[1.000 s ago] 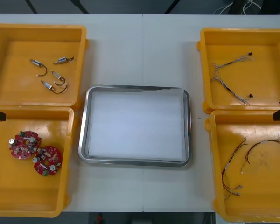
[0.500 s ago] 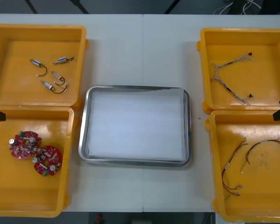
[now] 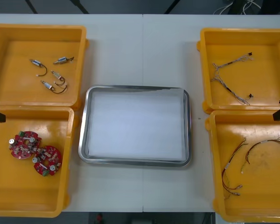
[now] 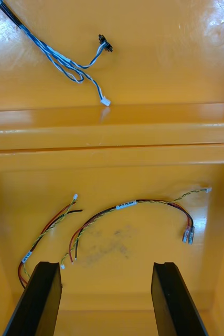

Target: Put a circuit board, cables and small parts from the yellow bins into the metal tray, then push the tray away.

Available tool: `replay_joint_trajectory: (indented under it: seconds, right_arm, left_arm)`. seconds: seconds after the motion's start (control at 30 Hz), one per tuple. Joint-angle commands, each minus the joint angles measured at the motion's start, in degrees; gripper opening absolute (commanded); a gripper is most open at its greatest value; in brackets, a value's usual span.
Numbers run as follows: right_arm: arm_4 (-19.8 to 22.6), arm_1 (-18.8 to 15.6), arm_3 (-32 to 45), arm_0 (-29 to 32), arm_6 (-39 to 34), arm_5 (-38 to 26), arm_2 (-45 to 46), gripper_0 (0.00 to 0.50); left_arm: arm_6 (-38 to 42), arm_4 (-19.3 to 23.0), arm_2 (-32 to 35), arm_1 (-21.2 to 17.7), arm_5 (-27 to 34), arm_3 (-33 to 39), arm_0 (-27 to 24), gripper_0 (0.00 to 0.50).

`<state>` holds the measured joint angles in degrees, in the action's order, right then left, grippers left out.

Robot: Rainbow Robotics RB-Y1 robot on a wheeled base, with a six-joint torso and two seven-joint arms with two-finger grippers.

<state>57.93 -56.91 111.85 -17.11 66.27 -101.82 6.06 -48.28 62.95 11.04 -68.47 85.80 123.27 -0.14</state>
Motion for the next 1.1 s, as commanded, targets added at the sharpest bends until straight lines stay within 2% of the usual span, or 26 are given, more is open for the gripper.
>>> replay_joint_trajectory:
  seconds: [0.03,0.13,0.27,0.47,0.73,1.1]
  right_arm:
    - [-0.45,0.4,0.82,0.41,2.11,-0.04,0.97,0.5]
    - [-0.45,0.4,0.82,0.41,2.11,-0.04,0.97,0.5]
    - [-0.28,-0.13,-0.23,2.52,2.11,-0.22,-0.61,0.5]
    - [2.1,-5.67,-0.32,2.34,3.87,0.75,-3.07,0.5]
    - [3.85,-9.36,-0.32,6.12,23.2,6.37,-2.63,0.5]
    - [5.52,-9.45,-0.23,18.43,54.23,19.82,3.43,0.5]
  left_arm:
    - [-6.65,0.51,-0.23,-2.64,-1.78,0.84,1.46,0.5]
    - [-7.53,0.86,-0.23,-2.81,-1.95,0.22,1.46,0.5]
    - [-13.59,1.74,-0.23,-2.9,-3.27,-2.15,1.46,0.5]
    - [-19.4,5.08,-0.23,-3.52,-5.38,-6.72,1.46,0.5]
    - [-21.07,4.81,-0.23,-3.87,-6.26,-7.95,1.37,0.5]
    - [-21.42,3.41,-0.23,-4.22,-6.44,-11.64,1.55,0.5]
